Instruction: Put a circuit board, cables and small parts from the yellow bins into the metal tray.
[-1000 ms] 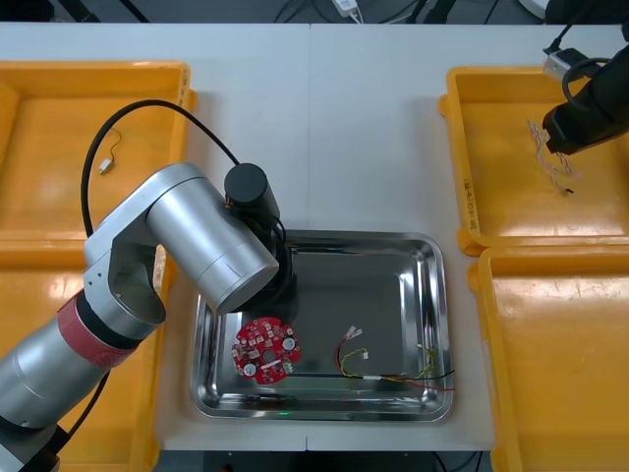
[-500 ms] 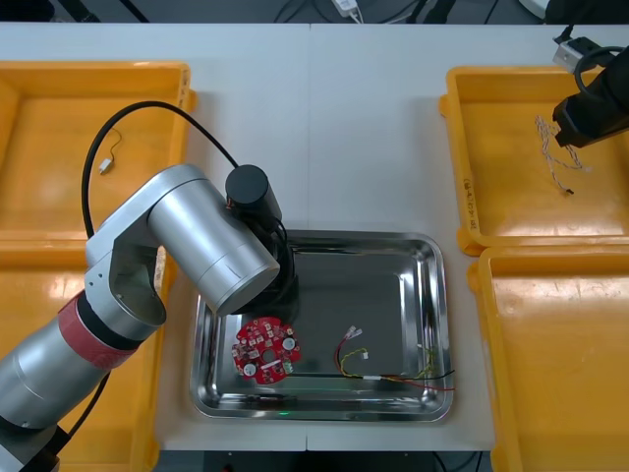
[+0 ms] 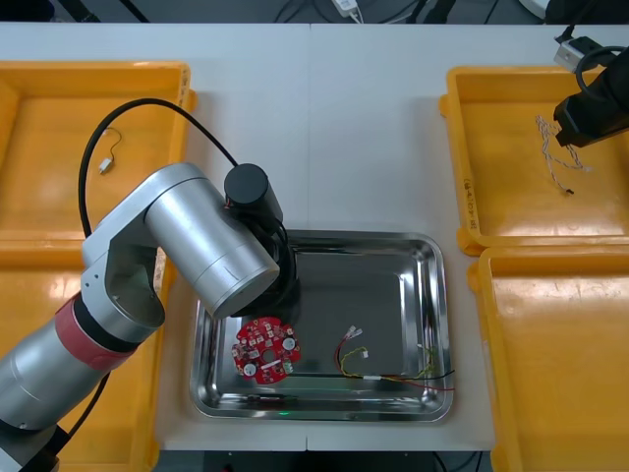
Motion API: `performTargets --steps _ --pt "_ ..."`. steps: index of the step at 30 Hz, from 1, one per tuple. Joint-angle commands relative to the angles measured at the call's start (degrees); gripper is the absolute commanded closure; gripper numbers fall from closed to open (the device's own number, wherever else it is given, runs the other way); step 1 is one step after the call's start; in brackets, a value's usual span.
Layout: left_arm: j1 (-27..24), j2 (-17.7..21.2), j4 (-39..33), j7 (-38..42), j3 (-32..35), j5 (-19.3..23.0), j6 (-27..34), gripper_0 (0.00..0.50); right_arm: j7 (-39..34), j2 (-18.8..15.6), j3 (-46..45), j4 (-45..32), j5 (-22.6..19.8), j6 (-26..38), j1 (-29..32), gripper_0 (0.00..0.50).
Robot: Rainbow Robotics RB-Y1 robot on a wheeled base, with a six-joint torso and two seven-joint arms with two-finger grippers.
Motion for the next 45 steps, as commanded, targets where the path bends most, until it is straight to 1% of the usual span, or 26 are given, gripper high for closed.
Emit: performTargets --steps 1,5,9,11,12,13,17,20,28,34,38,40,41,42,43,44,45 --pt "0.48 1.01 -2.66 3.09 -1.24 0.90 0.07 0.000 1.67 -2.54 -1.57 -2.14 0.34 0.31 -0.63 0.500" --pt "0.48 1.45 -2.75 3.09 -0.98 0.98 -0.81 0.000 1.58 -3.24 -1.57 -5.48 0.17 3.65 -0.54 0.500" --pt "0.30 2.06 -3.63 2.92 0.16 1.42 -0.81 0.000 0.97 -4.39 -1.48 -12.34 0.08 10.59 -0.63 0.500" --pt "0.04 2.68 -4.60 2.83 1.31 2.92 -0.55 0.000 0.70 -5.00 -1.66 -15.50 0.17 13.45 -0.54 0.500" --pt "0.04 2.68 -4.60 2.83 1.31 2.92 -0.55 0.000 0.70 -5.00 -1.66 -15.50 0.17 13.45 -0.54 0.500" --pt "-0.31 3.21 -5.30 2.74 2.27 4.06 -0.02 0.000 0.44 -5.27 -1.83 -18.14 0.17 13.45 -0.54 0.500" --pt "-1.89 4.79 -6.71 2.39 4.73 7.05 1.82 0.000 -0.17 -5.44 -1.92 -23.32 -0.54 13.45 -0.63 0.500" --pt "-2.95 6.02 -6.97 2.13 6.40 9.25 2.44 0.000 -0.26 -5.35 -1.66 -26.66 -2.03 13.45 -0.54 0.500" --pt "-5.59 9.80 -7.06 0.46 11.33 13.55 3.14 0.000 -2.02 -5.35 2.74 -35.72 -13.02 13.45 -0.54 0.500" --pt "-6.99 13.40 -7.06 -1.30 14.75 16.19 3.14 0.000 -10.46 -5.35 7.57 -41.52 -21.98 13.45 -0.54 0.500" --pt "-7.26 15.42 -7.06 -5.69 18.09 17.77 3.93 0.000 -14.85 -5.35 9.07 -44.33 -27.61 13.45 -0.54 0.500" --pt "-7.26 15.95 -6.97 -6.66 19.06 18.30 4.20 0.000 -16.17 -5.35 9.42 -45.12 -29.10 13.45 -0.54 0.500" --pt "-7.26 16.83 -6.88 -8.33 20.55 19.18 4.55 0.000 -17.66 -5.35 9.77 -46.35 -31.48 13.45 -0.54 0.500" --pt "-7.26 16.83 -6.88 -8.33 20.55 19.18 4.55 0.000 -17.66 -5.35 9.77 -46.35 -31.48 13.45 -0.54 0.500" --pt "-7.26 17.62 -6.71 -10.00 21.96 20.14 4.90 0.000 -19.33 -5.35 10.12 -47.67 -33.50 13.45 -0.46 0.500" --pt "-7.26 17.97 -6.62 -10.53 22.49 20.41 5.07 0.000 -19.69 -5.35 10.12 -48.11 -34.20 13.45 -0.46 0.500" --pt "-7.26 18.59 -6.35 -12.11 23.37 21.11 5.34 0.000 -20.39 -5.35 10.38 -49.25 -35.87 13.45 -0.19 0.500"
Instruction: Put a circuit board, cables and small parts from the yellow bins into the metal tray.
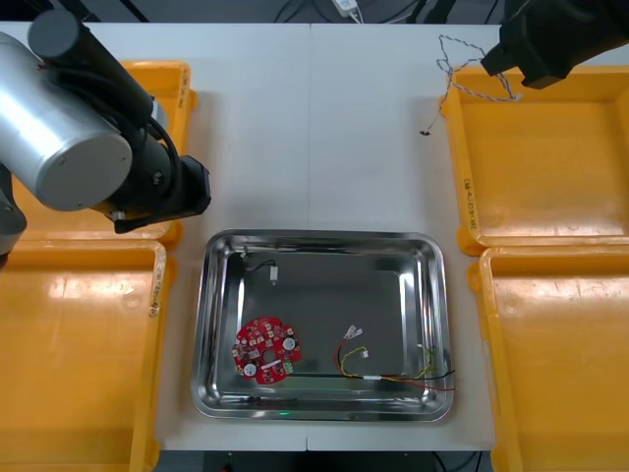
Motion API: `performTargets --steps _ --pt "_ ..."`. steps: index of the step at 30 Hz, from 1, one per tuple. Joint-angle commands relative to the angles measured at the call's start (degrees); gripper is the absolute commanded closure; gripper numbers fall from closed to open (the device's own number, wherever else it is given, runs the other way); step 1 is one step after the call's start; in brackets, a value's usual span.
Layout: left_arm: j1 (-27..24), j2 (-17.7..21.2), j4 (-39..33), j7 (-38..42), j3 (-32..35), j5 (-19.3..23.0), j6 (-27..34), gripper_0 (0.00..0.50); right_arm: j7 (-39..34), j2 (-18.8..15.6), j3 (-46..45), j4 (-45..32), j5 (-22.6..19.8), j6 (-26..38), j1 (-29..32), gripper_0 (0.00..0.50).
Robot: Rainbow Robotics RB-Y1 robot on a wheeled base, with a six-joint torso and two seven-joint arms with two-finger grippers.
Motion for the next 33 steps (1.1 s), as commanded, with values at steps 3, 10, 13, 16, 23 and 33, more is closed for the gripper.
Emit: performTargets --steps 3,10,13,16,23,33 --pt "-2.43 5.28 -0.64 -12.77 6.44 3.75 1.27 0.000 -5.94 -2.33 1.51 -7.94 -7.46 0.22 1.38 0.500" --pt "-2.43 8.44 3.14 -22.44 10.84 6.82 1.18 0.000 -6.12 -2.24 4.76 -17.96 -11.42 0.22 7.36 0.500" --pt "-2.51 9.41 5.69 -27.45 12.42 7.53 1.18 0.000 -6.21 -1.89 7.14 -21.13 -10.80 0.22 9.30 0.500" --pt "-2.95 10.20 8.50 -32.37 13.21 8.14 1.00 0.000 -5.68 -1.27 9.07 -21.92 -10.71 0.22 11.05 0.500" --pt "-5.50 10.73 16.59 -42.74 14.26 8.23 0.30 0.000 -4.62 0.92 12.94 -22.09 -7.29 0.22 13.43 0.500" --pt "-9.02 10.73 28.80 -57.24 15.49 5.07 -4.62 0.000 -3.13 1.54 21.99 -22.18 3.17 0.22 16.41 0.500"
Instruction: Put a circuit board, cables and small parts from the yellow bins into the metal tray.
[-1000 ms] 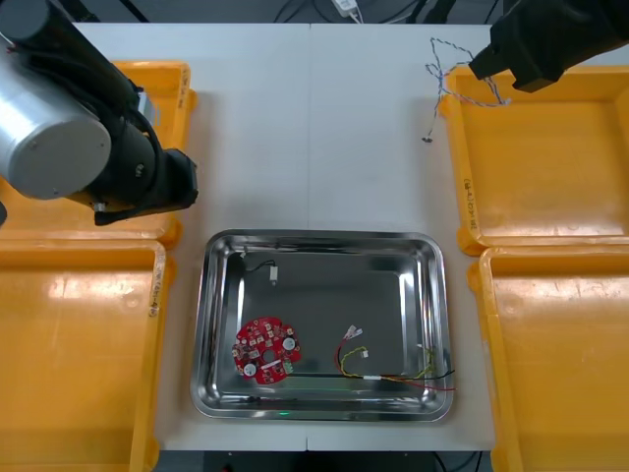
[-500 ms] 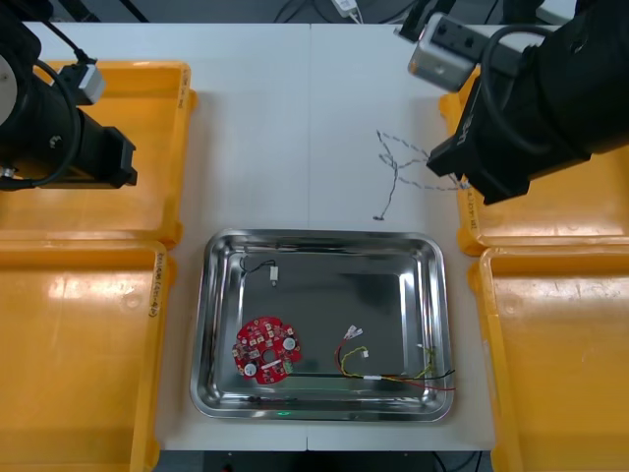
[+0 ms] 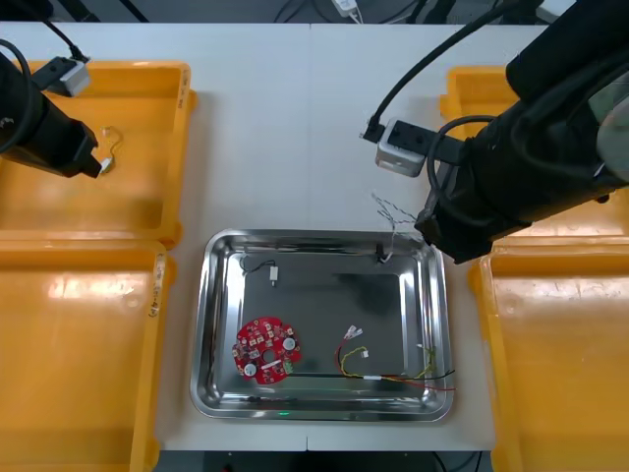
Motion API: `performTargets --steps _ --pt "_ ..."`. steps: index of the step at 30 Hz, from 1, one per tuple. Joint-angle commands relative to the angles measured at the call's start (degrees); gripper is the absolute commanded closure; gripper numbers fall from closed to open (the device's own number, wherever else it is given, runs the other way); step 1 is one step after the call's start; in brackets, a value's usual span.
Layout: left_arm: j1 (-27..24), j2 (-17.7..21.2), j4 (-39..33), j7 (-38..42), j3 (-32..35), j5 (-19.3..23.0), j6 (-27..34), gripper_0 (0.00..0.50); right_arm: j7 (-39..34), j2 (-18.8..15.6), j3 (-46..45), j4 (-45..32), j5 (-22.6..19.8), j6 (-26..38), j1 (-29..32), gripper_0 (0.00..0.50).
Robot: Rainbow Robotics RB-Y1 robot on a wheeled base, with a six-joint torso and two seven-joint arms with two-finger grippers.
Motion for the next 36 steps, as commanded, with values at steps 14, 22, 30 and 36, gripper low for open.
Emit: performTargets --steps 14,22,30,36 --pt "-3.40 2.40 11.99 -21.92 1.71 -2.58 -12.71 0.000 3.85 4.38 10.75 1.51 10.61 0.18 4.54 0.500" --pt "-3.31 1.78 15.68 -23.24 -1.28 -2.49 -18.95 0.000 6.04 6.58 14.53 3.35 16.23 -2.06 5.86 0.500" --pt "-3.40 -0.41 18.76 -23.85 -2.95 -3.02 -24.57 0.000 8.24 6.58 18.22 5.73 20.10 -7.86 7.35 0.500" --pt "-3.40 -1.73 19.02 -23.59 -4.36 -3.37 -26.24 0.000 10.00 6.58 20.33 8.54 22.65 -11.82 7.53 0.500"
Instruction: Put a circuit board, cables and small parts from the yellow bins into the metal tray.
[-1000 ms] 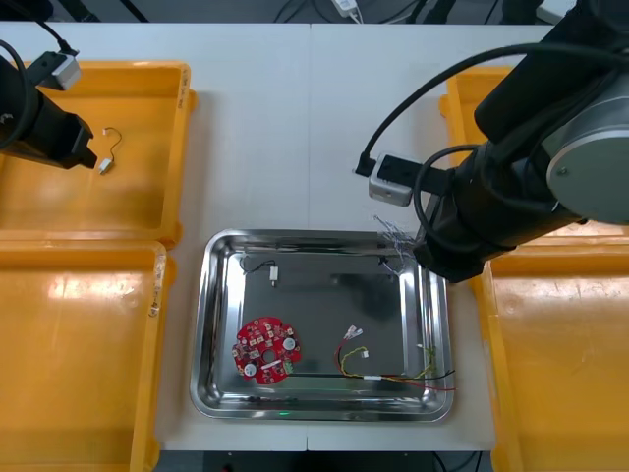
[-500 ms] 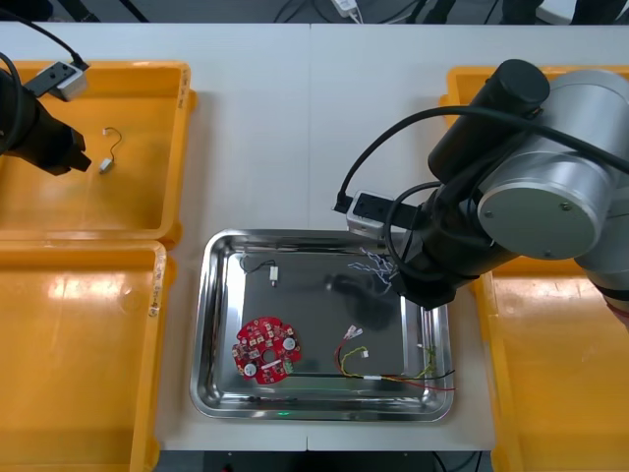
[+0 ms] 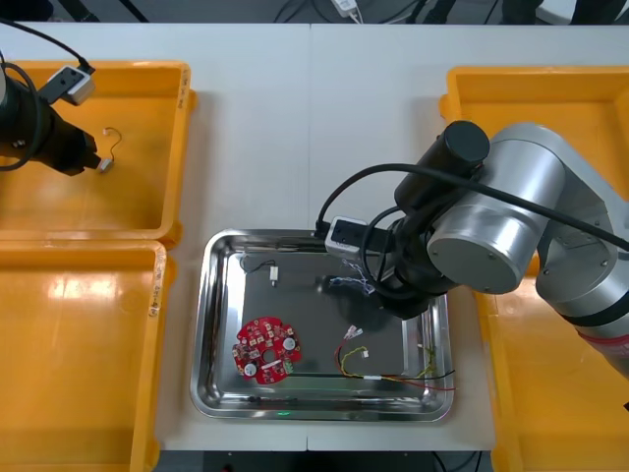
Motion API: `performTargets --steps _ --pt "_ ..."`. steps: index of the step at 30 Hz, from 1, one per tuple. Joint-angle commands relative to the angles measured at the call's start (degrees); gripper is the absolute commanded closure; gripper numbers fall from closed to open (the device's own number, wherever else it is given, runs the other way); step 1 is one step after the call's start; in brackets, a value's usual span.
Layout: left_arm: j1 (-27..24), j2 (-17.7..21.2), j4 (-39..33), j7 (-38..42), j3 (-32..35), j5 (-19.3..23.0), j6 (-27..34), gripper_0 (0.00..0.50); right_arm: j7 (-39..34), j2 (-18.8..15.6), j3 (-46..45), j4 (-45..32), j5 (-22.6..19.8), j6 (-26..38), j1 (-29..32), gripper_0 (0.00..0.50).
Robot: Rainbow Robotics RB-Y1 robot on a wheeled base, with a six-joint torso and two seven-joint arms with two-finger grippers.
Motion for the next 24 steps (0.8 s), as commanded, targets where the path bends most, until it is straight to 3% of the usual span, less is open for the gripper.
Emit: performTargets --steps 1,24 --pt "-2.63 -1.33 -0.28 -2.18 -1.14 -0.90 -1.18 0.000 2.49 0.70 2.20 1.61 1.51 -2.96 0.47 0.500" --pt "-2.54 -3.27 1.66 -0.24 -6.15 -1.43 -6.89 0.000 4.86 0.78 2.46 4.07 3.71 -5.95 1.17 0.500"
